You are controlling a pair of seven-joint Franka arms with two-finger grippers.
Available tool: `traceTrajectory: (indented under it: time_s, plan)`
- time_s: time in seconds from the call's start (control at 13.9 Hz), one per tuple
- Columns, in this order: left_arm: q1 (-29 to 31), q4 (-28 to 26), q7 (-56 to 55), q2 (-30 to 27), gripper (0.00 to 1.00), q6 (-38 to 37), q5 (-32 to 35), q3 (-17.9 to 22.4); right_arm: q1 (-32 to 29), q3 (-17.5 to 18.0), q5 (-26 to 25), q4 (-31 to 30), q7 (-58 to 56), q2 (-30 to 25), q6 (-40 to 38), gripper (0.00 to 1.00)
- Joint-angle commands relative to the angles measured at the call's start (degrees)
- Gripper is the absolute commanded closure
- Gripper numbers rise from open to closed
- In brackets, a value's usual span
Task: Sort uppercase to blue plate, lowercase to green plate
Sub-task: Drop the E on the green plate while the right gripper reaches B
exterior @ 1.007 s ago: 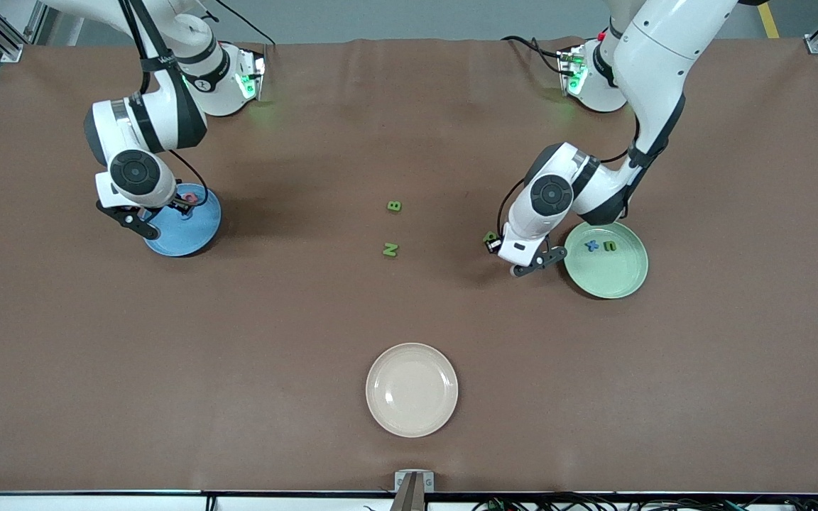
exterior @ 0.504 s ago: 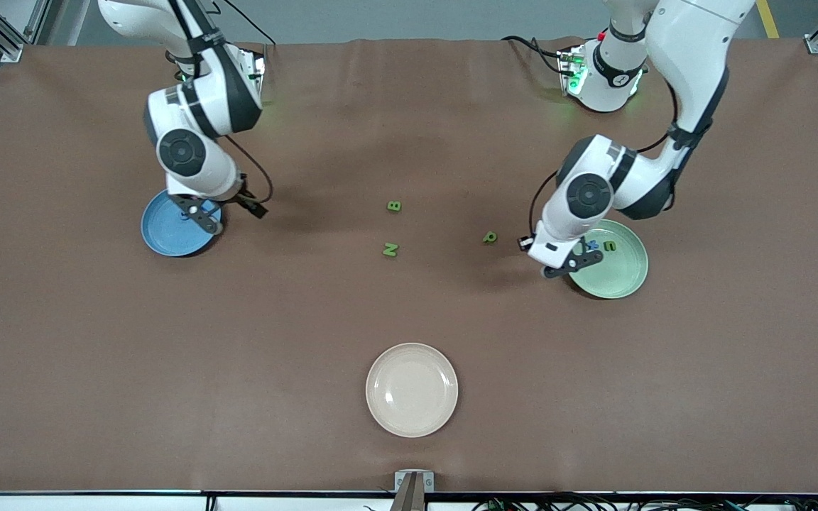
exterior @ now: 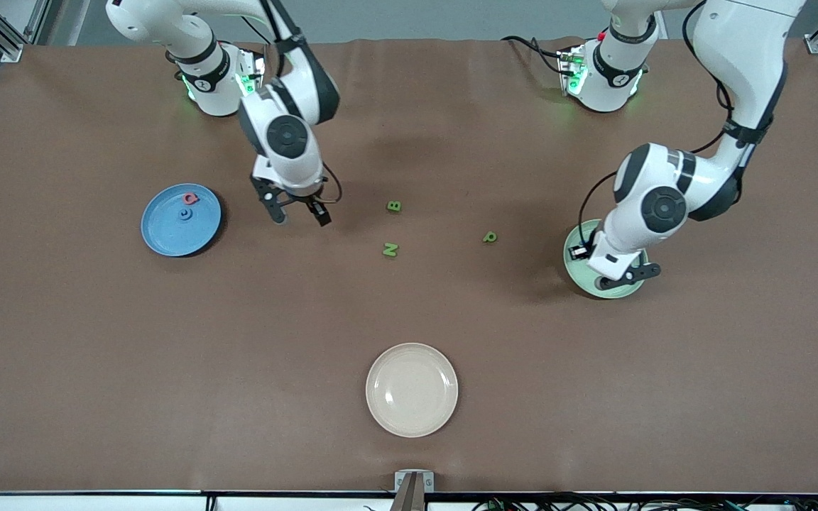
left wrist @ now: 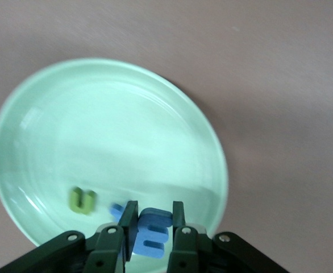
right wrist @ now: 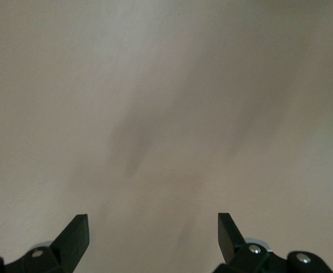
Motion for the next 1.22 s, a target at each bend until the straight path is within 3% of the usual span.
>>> traceTrajectory:
  time_s: [0.0,0.29,0.58,0.65,0.72,0.86,0.94,1.15]
  plan:
    - [2.4,-0.9,2.0,0.5,0.86,2.6,1.1,-0.4,0.7,1.5,6.3,8.1,6.1,6.3,-0.8,0.0]
    - [3.9,-0.7,2.1,2.4,0.86,5.4,3.4,-0.4,2.3,2.0,7.8,16.6,14.7,14.7,-0.2,0.0]
    - [3.9,-0.5,2.1,3.4,0.84,7.2,3.5,-0.4,2.6,3.8,7.9,18.1,20.2,17.0,2.2,0.01]
    - [3.9,-0.6,2.1,3.4,0.79,7.2,3.5,-0.4,2.9,4.2,7.9,18.2,21.2,17.0,2.2,0.01]
    - [3.9,-0.5,2.1,3.4,0.59,7.2,3.5,-0.4,3.1,4.4,7.9,18.2,22.3,17.0,2.2,0.01]
    - [3.8,-0.6,2.1,3.1,0.31,7.1,3.5,-0.4,4.4,4.4,7.9,18.1,23.9,17.0,2.3,0.02]
    - [3.8,-0.6,2.1,2.8,0.23,6.9,3.5,-0.4,4.9,4.4,7.9,18.1,24.6,16.9,2.3,0.02]
    - [3.2,-0.3,1.0,1.4,0.2,6.5,3.5,-1.1,5.9,4.4,7.9,18.1,27.8,17.0,2.3,0.04]
